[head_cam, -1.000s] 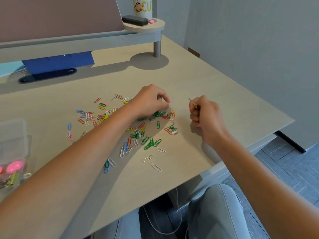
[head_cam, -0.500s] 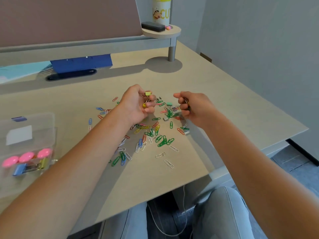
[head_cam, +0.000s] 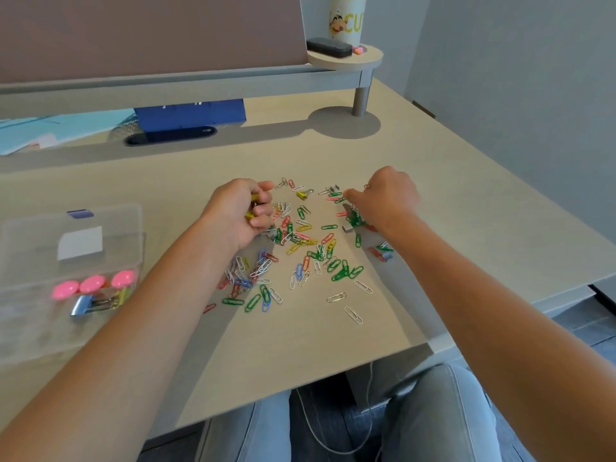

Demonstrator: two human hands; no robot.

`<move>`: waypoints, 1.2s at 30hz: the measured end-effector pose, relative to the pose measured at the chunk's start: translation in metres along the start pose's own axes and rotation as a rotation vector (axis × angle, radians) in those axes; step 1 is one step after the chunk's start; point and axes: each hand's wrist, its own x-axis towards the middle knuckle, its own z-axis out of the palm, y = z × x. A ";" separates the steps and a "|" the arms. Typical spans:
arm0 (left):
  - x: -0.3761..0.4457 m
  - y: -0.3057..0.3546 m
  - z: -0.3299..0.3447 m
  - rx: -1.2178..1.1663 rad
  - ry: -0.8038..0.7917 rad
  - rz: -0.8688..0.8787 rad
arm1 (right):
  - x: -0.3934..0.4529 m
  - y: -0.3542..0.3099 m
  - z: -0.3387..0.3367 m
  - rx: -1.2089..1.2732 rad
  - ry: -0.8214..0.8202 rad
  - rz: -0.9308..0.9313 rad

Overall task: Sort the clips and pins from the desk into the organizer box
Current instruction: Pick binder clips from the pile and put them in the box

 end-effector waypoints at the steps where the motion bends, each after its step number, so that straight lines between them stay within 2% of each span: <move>1: -0.002 0.001 -0.005 0.040 0.029 0.037 | -0.001 -0.002 0.000 -0.027 -0.005 -0.009; 5: -0.012 0.004 -0.021 0.258 0.155 0.188 | -0.002 -0.011 0.000 -0.092 -0.010 -0.028; 8: -0.020 0.002 -0.029 0.600 0.247 0.335 | -0.002 -0.015 0.003 -0.022 -0.004 -0.017; 10: -0.023 -0.002 -0.035 0.862 0.251 0.471 | -0.003 -0.018 0.003 0.118 -0.003 0.022; 12: -0.022 -0.007 -0.038 1.057 0.246 0.556 | -0.006 -0.025 0.002 0.381 -0.041 0.064; 14: -0.018 -0.009 -0.039 1.210 0.279 0.587 | -0.010 -0.035 -0.003 0.735 -0.162 0.165; 18: -0.010 -0.012 -0.033 1.365 0.297 0.611 | -0.016 -0.045 -0.009 1.387 -0.629 0.401; 20: -0.007 -0.013 -0.030 1.422 0.276 0.636 | -0.018 -0.045 -0.008 1.581 -0.788 0.438; 22: -0.005 -0.013 -0.028 1.459 0.266 0.651 | -0.019 -0.045 -0.005 1.683 -0.857 0.454; 32: 0.011 -0.005 -0.025 1.481 0.254 0.706 | -0.009 -0.060 -0.003 1.587 -0.794 0.464; 34: 0.011 -0.005 -0.027 1.395 0.283 0.722 | -0.004 -0.061 -0.001 1.466 -0.721 0.374; 36: 0.009 -0.005 -0.029 1.278 0.288 0.703 | 0.002 -0.058 0.004 1.170 -0.571 0.212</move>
